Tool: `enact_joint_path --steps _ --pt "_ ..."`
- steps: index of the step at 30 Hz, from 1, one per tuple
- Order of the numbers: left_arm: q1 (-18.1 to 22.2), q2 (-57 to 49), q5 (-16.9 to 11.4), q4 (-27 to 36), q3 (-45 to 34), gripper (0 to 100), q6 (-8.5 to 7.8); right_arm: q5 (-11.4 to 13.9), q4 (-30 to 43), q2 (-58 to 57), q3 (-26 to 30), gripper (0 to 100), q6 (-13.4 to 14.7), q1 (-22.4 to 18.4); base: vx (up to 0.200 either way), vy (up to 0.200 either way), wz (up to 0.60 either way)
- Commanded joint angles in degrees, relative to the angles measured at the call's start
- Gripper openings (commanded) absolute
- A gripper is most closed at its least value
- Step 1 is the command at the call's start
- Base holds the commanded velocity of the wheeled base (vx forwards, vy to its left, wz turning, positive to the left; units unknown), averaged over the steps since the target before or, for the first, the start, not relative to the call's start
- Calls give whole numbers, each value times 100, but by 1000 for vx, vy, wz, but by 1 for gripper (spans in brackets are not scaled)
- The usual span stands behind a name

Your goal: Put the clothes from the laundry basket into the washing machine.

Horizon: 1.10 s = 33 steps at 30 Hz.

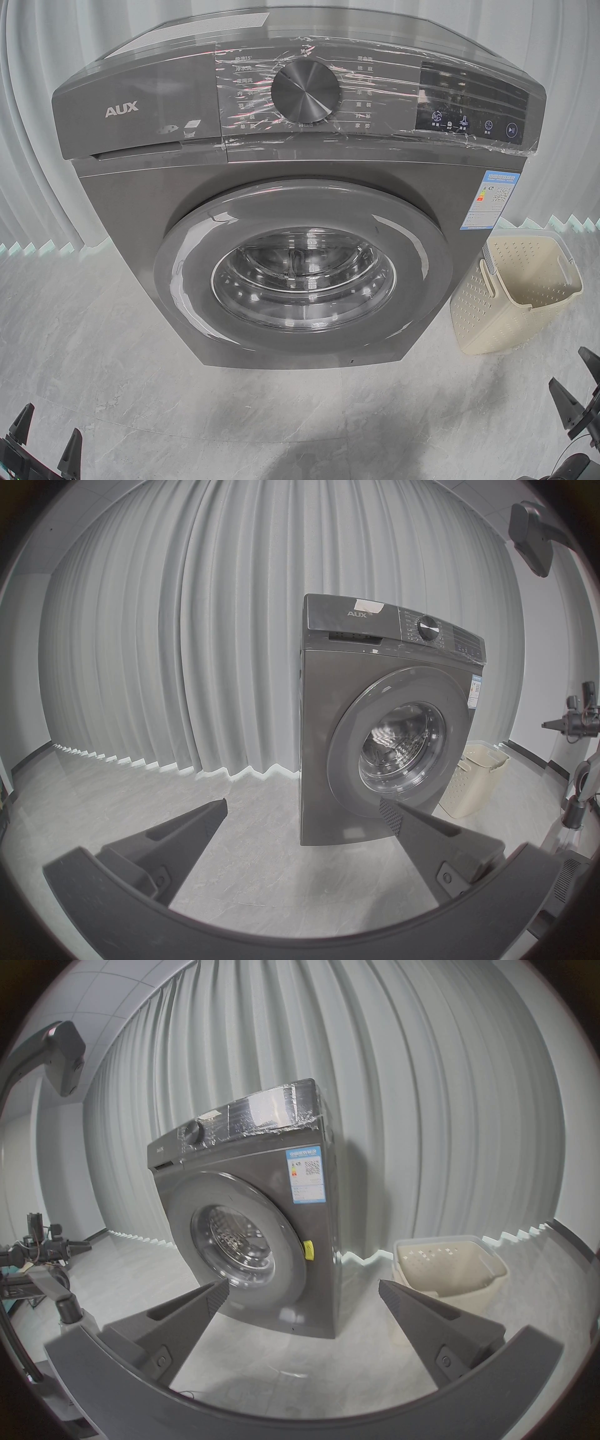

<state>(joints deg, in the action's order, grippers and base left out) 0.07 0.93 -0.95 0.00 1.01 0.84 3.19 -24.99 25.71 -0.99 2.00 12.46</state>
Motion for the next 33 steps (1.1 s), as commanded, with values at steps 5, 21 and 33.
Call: enact_joint_path --steps 5,21,33 --pt "1 -93 -2 0 -92 100 13 138 2095 -2571 99 100 -86 -1220 0 0 0" --pt "-7 -93 25 0 -92 100 83 -346 2631 -2571 55 100 -200 -1228 0 0 0" --pt "-7 -93 16 9 -92 100 57 -170 2613 -2571 64 100 -261 -1237 0 0 0"
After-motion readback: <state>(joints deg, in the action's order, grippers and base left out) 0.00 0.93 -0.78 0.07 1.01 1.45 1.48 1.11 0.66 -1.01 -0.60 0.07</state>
